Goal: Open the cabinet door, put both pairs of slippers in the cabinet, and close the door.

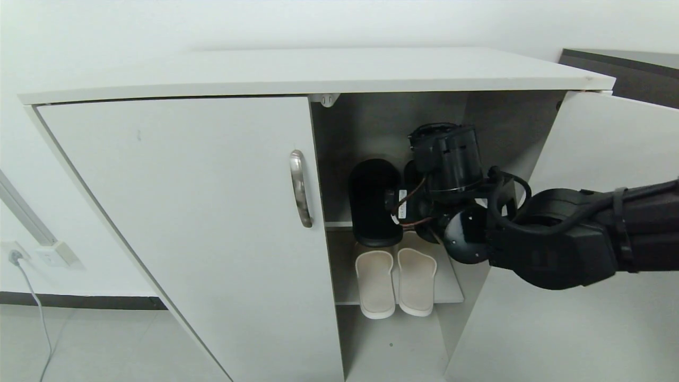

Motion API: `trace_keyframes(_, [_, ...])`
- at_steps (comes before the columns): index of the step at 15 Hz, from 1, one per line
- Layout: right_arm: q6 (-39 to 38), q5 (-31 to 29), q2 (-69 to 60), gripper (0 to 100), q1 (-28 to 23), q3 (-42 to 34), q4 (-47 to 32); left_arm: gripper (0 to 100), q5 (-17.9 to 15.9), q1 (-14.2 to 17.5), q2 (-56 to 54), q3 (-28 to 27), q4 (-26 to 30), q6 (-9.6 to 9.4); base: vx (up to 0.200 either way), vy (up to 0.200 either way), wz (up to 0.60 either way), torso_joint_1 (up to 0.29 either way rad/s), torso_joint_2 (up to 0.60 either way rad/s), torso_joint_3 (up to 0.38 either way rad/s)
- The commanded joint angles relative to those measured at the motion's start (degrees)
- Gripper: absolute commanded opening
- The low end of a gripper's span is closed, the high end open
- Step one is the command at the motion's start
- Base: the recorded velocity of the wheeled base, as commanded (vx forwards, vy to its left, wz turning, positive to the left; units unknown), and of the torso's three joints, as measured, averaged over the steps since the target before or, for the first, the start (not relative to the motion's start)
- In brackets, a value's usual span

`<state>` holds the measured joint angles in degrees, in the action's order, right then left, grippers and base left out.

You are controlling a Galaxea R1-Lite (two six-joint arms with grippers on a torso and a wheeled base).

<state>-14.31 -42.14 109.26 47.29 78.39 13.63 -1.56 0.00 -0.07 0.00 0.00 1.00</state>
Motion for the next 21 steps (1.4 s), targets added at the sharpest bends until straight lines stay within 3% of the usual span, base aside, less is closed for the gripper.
trace_keyframes(1, [0.07,1.63,-5.20,100,1.32,-8.34,5.27,0,-0.02,0.00,0.07,0.00,0.00,0.06,0.000,0.000,0.00,0.000,0.00,0.000])
trace_keyframes(2, [0.34,2.33,-5.82,100,1.76,-12.12,9.57,0,-0.02,0.00,0.07,0.00,0.00,-0.03,0.000,0.000,0.00,0.000,0.00,0.000])
trace_keyframes(3, [1.57,2.77,-6.61,0,2.11,-15.19,12.83,0,-0.11,0.00,0.07,0.00,0.00,-0.03,0.000,0.000,0.00,0.000,0.00,0.000])
trace_keyframes(6, [3.94,4.09,-9.16,0,2.81,-21.78,20.12,0,-0.02,0.00,0.07,0.00,0.00,0.06,0.000,0.000,0.00,0.000,0.00,0.000])
trace_keyframes(18, [4.12,3.91,-9.07,0,4.48,-23.98,20.30,0,-0.20,0.00,0.07,0.00,0.00,-0.03,0.000,0.000,0.00,0.000,0.00,0.000])
trace_keyframes(21, [4.20,3.91,-8.98,0,4.48,-24.16,20.30,0,-0.20,0.00,0.07,0.00,0.00,0.06,-0.200,0.000,0.00,0.004,0.00,0.002])
